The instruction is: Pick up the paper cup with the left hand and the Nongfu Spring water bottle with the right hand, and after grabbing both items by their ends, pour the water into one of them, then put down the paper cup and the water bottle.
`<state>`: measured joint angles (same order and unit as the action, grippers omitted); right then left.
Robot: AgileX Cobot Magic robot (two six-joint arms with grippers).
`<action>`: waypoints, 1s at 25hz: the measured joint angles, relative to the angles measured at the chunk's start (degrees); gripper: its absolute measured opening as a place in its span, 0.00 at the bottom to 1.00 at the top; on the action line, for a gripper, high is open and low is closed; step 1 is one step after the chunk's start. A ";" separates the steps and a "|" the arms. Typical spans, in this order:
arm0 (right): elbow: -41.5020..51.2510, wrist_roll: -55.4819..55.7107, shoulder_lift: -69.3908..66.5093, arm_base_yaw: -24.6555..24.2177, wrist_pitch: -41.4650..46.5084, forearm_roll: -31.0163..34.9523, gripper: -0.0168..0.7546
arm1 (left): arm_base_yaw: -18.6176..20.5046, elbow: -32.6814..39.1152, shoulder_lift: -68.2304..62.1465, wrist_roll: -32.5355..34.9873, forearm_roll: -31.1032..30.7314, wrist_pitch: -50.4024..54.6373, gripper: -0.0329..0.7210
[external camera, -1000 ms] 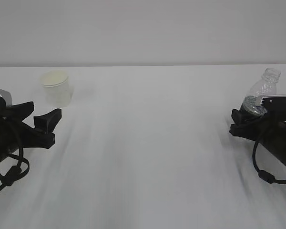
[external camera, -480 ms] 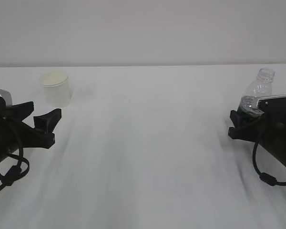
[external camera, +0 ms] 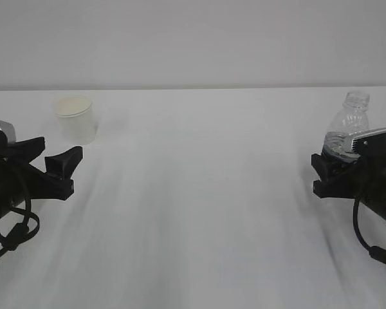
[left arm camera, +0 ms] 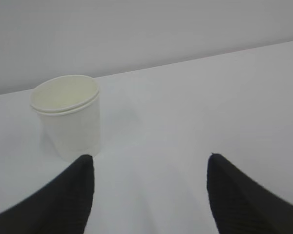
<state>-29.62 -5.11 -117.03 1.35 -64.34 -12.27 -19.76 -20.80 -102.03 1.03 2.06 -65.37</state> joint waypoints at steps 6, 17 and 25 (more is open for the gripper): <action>3.15 -0.23 4.40 0.00 0.00 -3.07 0.58 | 0.00 0.00 0.00 0.00 0.00 0.00 0.74; 6.41 0.70 8.64 0.00 0.10 -3.41 0.58 | 0.00 0.00 0.00 0.00 0.00 0.00 0.72; 6.50 0.97 8.64 0.00 0.10 -5.05 0.58 | 0.60 -2.17 -1.84 0.00 5.81 -0.22 0.73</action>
<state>-23.12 -4.14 -108.40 1.35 -64.24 -17.33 -19.16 -22.97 -103.87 1.03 7.87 -65.59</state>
